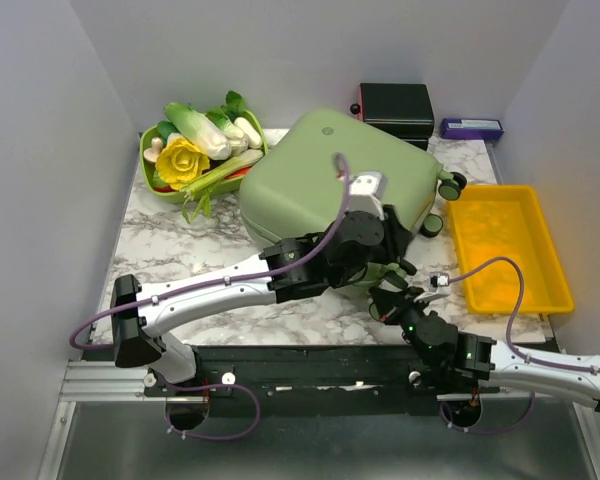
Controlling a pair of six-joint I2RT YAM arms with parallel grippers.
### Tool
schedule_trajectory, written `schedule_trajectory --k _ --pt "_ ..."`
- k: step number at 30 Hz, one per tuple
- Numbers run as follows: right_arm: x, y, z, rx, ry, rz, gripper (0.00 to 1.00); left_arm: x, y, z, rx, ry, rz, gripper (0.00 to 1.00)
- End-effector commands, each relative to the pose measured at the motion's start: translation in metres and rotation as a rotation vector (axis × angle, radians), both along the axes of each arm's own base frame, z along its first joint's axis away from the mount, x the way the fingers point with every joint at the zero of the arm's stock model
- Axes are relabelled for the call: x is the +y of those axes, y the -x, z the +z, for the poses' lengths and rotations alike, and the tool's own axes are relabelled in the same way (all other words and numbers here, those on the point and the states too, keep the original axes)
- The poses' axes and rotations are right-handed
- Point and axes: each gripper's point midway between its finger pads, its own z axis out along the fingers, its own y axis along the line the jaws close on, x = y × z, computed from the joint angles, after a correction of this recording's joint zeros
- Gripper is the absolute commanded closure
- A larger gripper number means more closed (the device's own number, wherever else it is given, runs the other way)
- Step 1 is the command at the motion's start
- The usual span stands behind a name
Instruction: Open, take out, and arrange the luggage
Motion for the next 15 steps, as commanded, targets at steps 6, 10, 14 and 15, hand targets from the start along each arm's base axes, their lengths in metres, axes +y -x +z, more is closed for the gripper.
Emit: schedule_trajectory --k 6,10,14,15 --pt "-0.030 -0.007 -0.041 -0.020 0.154 -0.063 0.99 -0.001 0.106 0.018 -0.860 -0.489 -1.155 0.01" --pt "-0.028 -0.008 -0.038 -0.013 0.160 -0.057 0.99 -0.001 0.105 -0.016 -0.906 -0.630 -1.362 0.01" --pt "-0.021 -0.006 -0.036 0.008 0.163 -0.033 0.99 0.010 0.098 -0.048 -1.023 -0.809 -1.548 0.01" --pt "-0.019 -0.005 -0.039 0.018 0.166 -0.025 0.99 0.011 0.094 -0.049 -1.043 -0.822 -1.557 0.01"
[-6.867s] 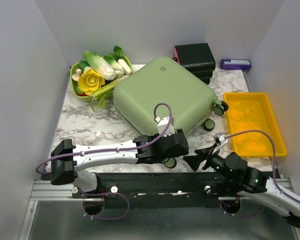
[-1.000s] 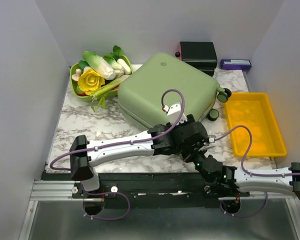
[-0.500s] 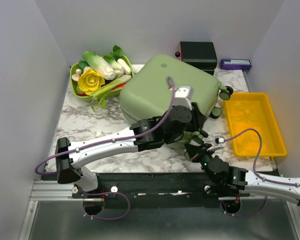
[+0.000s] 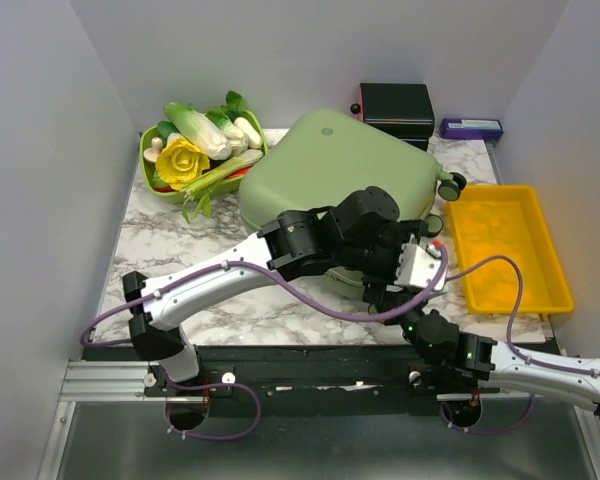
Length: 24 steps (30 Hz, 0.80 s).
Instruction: Open, take out, and arrange the luggage
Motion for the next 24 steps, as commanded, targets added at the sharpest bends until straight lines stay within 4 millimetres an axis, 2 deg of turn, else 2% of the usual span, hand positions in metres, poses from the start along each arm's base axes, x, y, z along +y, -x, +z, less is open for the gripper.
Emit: schedule_trajectory --k 1,4,6,7,8,9,13,18,19,23,24 --pt "-0.019 -0.006 -0.040 0.043 0.115 -0.073 0.99 0.018 0.004 -0.063 -0.178 -0.244 -0.289 0.01" --pt "-0.017 -0.002 -0.050 0.091 0.102 -0.063 0.99 0.013 -0.010 -0.079 -0.220 -0.276 -0.307 0.01" --pt "-0.016 0.000 -0.054 0.105 0.106 -0.053 0.99 0.003 -0.025 -0.082 -0.236 -0.280 -0.251 0.01" --pt "-0.016 0.001 -0.055 0.106 0.115 -0.051 0.99 -0.002 -0.030 -0.094 -0.223 -0.310 -0.248 0.01" --pt "-0.016 0.000 -0.053 0.101 0.125 -0.049 0.99 -0.001 -0.031 -0.100 -0.216 -0.333 -0.253 0.01" --pt "-0.013 -0.002 -0.040 0.086 0.104 -0.050 0.99 -0.004 -0.033 -0.105 -0.214 -0.341 -0.251 0.01" --pt "-0.013 -0.002 -0.035 0.071 0.109 -0.046 0.99 -0.014 -0.051 -0.123 -0.203 -0.363 -0.170 0.01" --pt "-0.013 -0.002 -0.032 0.066 0.100 -0.042 0.99 -0.022 -0.060 -0.134 -0.211 -0.370 -0.133 0.01" --pt "-0.013 -0.002 -0.031 0.062 0.099 -0.038 0.99 -0.022 -0.067 -0.139 -0.221 -0.384 -0.099 0.02" --pt "-0.012 -0.001 -0.029 0.058 0.089 -0.030 0.99 -0.028 -0.082 -0.146 -0.228 -0.406 -0.016 0.16" --pt "-0.012 -0.001 -0.029 0.058 0.087 -0.030 0.99 -0.029 -0.084 -0.147 -0.228 -0.409 0.000 0.29"
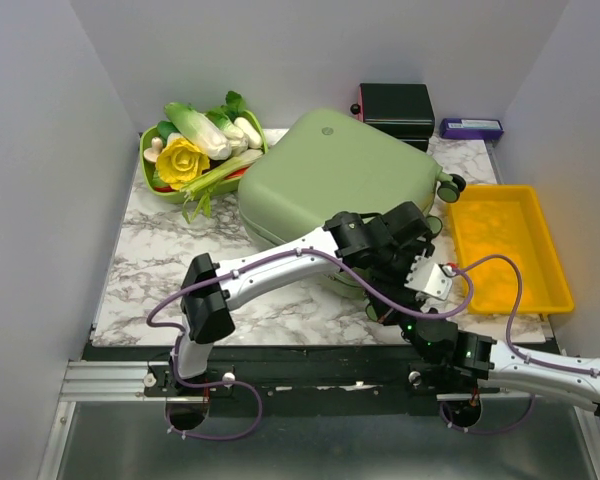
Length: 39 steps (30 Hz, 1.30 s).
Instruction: Open, take out, and arrange the luggage
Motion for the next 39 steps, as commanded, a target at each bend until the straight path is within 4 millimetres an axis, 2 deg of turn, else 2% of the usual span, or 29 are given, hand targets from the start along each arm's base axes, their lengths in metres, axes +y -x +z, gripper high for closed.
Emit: schedule_trajectory --k 1,5,6,7,8,9,10,11,12,13,14,15,16,17,18,20,23,24,26,27,29,30,32,33,35,36,38,39 --pt "-0.021 -0.004 -0.027 0.021 0.118 -0.060 0.99 -0.009 -0.023 -0.013 -0.049 -0.023 0.113 0.35" --pt "-0.022 -0.005 -0.026 0.019 0.120 -0.067 0.99 -0.005 -0.034 -0.021 -0.079 -0.051 0.208 0.69" --pt "-0.022 -0.005 -0.027 0.020 0.123 -0.069 0.99 -0.004 -0.033 -0.022 -0.073 -0.052 0.222 0.93" --pt "-0.022 -0.005 -0.026 0.018 0.122 -0.073 0.99 -0.004 -0.031 -0.022 -0.048 -0.040 0.253 1.00" --pt "-0.024 -0.006 -0.026 0.019 0.122 -0.086 0.99 -0.007 -0.032 -0.007 -0.050 0.023 0.274 1.00" --pt "-0.026 -0.007 -0.027 0.021 0.128 -0.091 0.99 0.002 -0.039 -0.015 -0.073 0.017 0.337 1.00" --pt "-0.027 -0.007 -0.026 0.021 0.129 -0.101 0.99 0.002 -0.039 -0.012 -0.058 0.058 0.388 1.00" --pt "-0.030 -0.008 -0.026 0.023 0.123 -0.119 0.99 0.000 -0.043 0.017 -0.081 0.176 0.410 1.00" --pt "-0.032 -0.010 -0.026 0.020 0.127 -0.131 0.99 0.014 -0.044 -0.002 -0.092 0.154 0.447 1.00" --pt "-0.034 -0.010 -0.025 0.016 0.130 -0.139 0.99 0.017 -0.043 0.002 -0.092 0.189 0.458 1.00" --pt "-0.036 -0.012 -0.024 0.010 0.133 -0.151 0.99 0.020 -0.043 0.026 -0.092 0.288 0.479 1.00" --pt "-0.037 -0.012 -0.022 0.004 0.137 -0.155 0.99 0.031 -0.039 0.012 -0.082 0.269 0.488 1.00" --pt "-0.040 -0.015 -0.022 0.000 0.150 -0.168 0.99 0.035 -0.035 0.013 -0.071 0.280 0.487 1.00" --pt "-0.044 -0.017 -0.019 -0.008 0.163 -0.185 0.99 0.041 -0.032 0.027 -0.064 0.323 0.495 1.00" --pt "-0.045 -0.018 -0.018 -0.009 0.176 -0.189 0.99 0.047 -0.027 0.018 -0.046 0.313 0.497 1.00" --pt "-0.048 -0.023 -0.013 -0.014 0.199 -0.200 0.99 0.054 -0.024 0.024 -0.045 0.344 0.500 1.00" --pt "-0.054 -0.029 -0.017 0.014 0.247 -0.224 0.99 0.068 -0.020 0.019 -0.026 0.333 0.529 1.00" --pt "-0.056 -0.030 -0.015 0.023 0.254 -0.237 0.99 0.072 -0.017 0.011 -0.017 0.318 0.531 1.00" --pt "-0.063 -0.035 -0.014 0.027 0.262 -0.274 0.99 0.081 -0.014 0.017 -0.004 0.342 0.547 1.00" --pt "-0.065 -0.036 -0.011 0.024 0.269 -0.283 0.99 0.087 -0.012 0.010 -0.001 0.330 0.553 1.00" --pt "-0.074 -0.041 -0.009 0.021 0.295 -0.313 0.99 0.097 -0.008 0.015 0.012 0.345 0.570 1.00" --pt "-0.076 -0.042 -0.007 0.019 0.303 -0.316 0.99 0.103 -0.006 0.008 0.015 0.330 0.575 1.00" --pt "-0.084 -0.048 -0.002 0.011 0.324 -0.342 0.99 0.110 0.001 0.014 0.040 0.352 0.577 1.00" --pt "-0.085 -0.051 0.003 -0.001 0.324 -0.347 0.99 0.114 0.006 0.007 0.061 0.342 0.572 1.00" --pt "-0.092 -0.058 0.007 -0.014 0.362 -0.364 0.99 0.118 0.015 0.011 0.105 0.371 0.564 1.00" --pt "-0.090 -0.062 0.011 -0.024 0.348 -0.357 0.99 0.121 0.019 0.005 0.122 0.367 0.562 1.00" --pt "-0.100 -0.070 0.009 -0.012 0.375 -0.393 0.99 0.124 0.025 0.009 0.149 0.392 0.558 1.00" --pt "-0.102 -0.073 0.010 -0.010 0.378 -0.399 0.99 0.127 0.027 0.004 0.169 0.390 0.572 1.00"
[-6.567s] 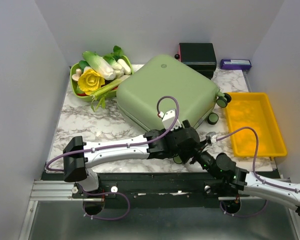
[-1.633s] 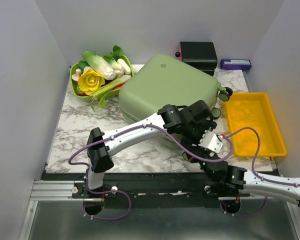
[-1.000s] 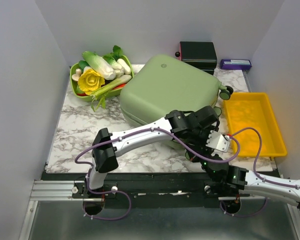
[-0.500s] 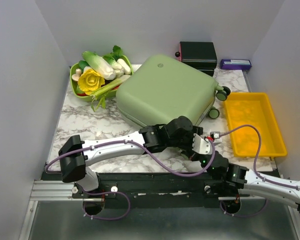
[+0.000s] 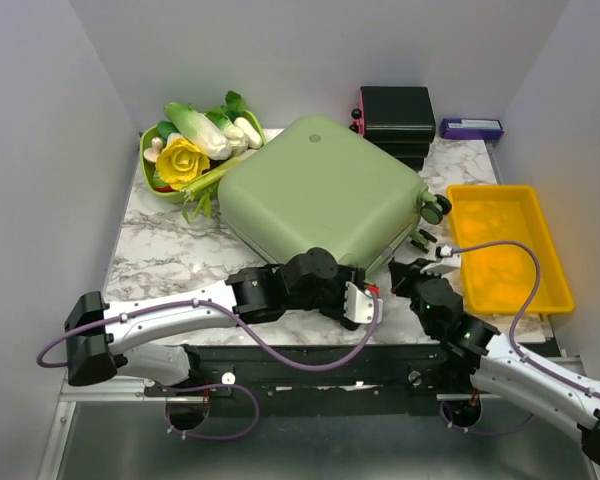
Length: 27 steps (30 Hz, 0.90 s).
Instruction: Open, take out, and arrange the luggage
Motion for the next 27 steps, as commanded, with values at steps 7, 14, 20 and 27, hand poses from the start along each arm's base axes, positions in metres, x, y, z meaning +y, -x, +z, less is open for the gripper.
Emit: schedule_trajectory --k 7,14,20,27 --pt "-0.075 -0.037 -0.006 0.016 0.163 -0.290 0.99 0.064 0.002 0.001 0.305 0.146 0.355 1.00" --pt "-0.095 -0.040 -0.013 0.034 0.091 -0.370 0.99 0.094 0.016 0.010 0.364 0.246 0.393 1.00" --pt "-0.089 -0.043 -0.016 0.011 0.027 -0.310 0.99 0.111 0.027 0.007 0.422 0.319 0.401 1.00" --pt "-0.092 -0.053 -0.015 0.004 -0.020 -0.265 0.99 0.124 0.031 0.011 0.456 0.379 0.431 1.00"
